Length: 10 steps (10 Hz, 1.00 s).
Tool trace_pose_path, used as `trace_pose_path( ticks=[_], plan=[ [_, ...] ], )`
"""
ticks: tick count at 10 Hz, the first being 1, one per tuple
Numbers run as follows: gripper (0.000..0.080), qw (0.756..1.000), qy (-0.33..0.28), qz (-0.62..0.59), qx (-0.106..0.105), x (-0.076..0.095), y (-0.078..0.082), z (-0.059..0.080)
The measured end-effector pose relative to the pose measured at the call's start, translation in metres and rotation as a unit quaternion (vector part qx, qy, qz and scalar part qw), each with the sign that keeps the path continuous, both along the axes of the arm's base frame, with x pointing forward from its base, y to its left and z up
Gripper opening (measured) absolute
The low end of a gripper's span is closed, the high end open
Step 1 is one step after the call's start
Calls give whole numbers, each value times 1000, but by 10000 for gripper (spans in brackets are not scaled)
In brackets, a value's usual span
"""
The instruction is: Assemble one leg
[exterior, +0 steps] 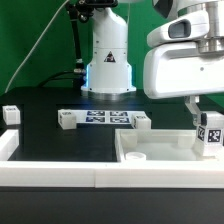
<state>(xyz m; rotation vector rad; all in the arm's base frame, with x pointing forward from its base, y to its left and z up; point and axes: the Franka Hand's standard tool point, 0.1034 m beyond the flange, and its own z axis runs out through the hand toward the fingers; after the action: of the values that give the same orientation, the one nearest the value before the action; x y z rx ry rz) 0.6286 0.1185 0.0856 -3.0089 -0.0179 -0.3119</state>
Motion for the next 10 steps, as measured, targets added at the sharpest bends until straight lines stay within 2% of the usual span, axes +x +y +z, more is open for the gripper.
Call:
trace_pose_path(
  ticks=[1, 2, 5, 6, 7, 8, 9, 10],
  plan=[
    [295, 996, 10, -82, 24, 0, -4, 0],
    [295, 989, 17, -142, 34, 0, -5, -1],
    [295, 943, 37, -322, 71, -1, -12, -2],
    [295, 915, 43, -392, 88, -2, -13, -3],
    [298, 875, 49, -470, 104, -5, -12, -3],
    [300, 818, 62, -559, 120, -8, -11, -3],
    [300, 802, 64, -581, 122, -8, -10, -3],
    [300, 765, 72, -627, 131, -10, -8, -3]
  ],
)
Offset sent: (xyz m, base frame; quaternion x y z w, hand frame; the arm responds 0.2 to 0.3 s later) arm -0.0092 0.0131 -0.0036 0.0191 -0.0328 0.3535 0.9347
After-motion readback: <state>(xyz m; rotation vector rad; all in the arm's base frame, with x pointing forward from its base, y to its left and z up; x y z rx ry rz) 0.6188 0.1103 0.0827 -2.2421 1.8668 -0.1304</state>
